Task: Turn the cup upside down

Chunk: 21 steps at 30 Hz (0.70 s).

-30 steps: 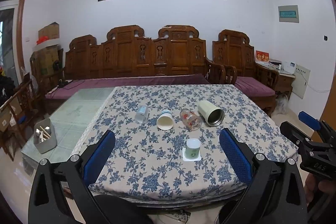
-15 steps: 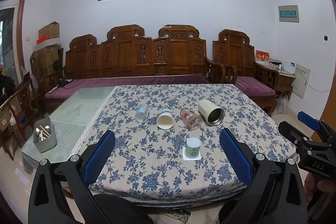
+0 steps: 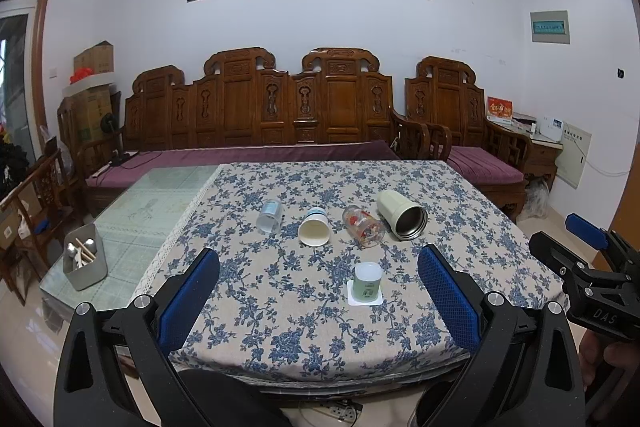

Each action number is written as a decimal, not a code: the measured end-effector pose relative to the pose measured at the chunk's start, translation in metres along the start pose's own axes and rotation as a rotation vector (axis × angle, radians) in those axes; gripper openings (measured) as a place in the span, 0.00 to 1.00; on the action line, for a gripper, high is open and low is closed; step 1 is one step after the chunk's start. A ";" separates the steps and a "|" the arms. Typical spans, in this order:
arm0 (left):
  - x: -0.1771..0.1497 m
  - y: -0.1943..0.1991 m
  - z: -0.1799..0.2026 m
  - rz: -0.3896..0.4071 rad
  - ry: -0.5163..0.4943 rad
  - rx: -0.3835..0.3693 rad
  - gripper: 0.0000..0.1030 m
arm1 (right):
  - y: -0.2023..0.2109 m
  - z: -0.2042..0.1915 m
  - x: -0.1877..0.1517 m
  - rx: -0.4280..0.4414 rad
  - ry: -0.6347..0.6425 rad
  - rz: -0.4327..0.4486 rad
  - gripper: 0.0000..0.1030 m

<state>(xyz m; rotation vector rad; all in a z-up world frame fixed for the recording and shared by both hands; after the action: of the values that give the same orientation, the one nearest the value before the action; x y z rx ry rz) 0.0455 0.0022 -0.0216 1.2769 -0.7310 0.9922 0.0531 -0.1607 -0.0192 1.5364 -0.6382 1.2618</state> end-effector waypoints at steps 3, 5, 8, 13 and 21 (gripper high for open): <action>0.000 0.000 0.000 0.001 0.000 0.001 0.93 | 0.000 0.000 0.000 0.000 0.000 0.001 0.98; 0.000 0.000 0.000 0.000 -0.001 0.001 0.93 | 0.000 0.000 0.000 -0.001 0.000 0.001 0.98; -0.001 0.000 -0.001 0.001 0.000 0.002 0.93 | 0.000 0.000 0.000 -0.001 0.001 0.000 0.98; -0.001 0.001 0.000 0.002 -0.001 0.004 0.93 | -0.001 0.000 -0.001 0.001 -0.001 -0.002 0.98; -0.002 0.000 -0.001 0.003 -0.001 0.008 0.93 | -0.001 0.000 -0.001 0.002 -0.001 -0.002 0.98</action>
<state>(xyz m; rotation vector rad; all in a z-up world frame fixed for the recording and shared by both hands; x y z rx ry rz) 0.0443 0.0026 -0.0231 1.2834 -0.7307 0.9975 0.0537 -0.1602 -0.0205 1.5390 -0.6364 1.2601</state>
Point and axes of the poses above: each gripper's, at about its wrist camera, not at the fingertips, and y roughly against the way its jaws point, z to its right, x to its top, the point moved 8 cm from there along -y, roughly the way its jaws point, and after that the axes turned 12 degrees about y, right-handed, at the moved point
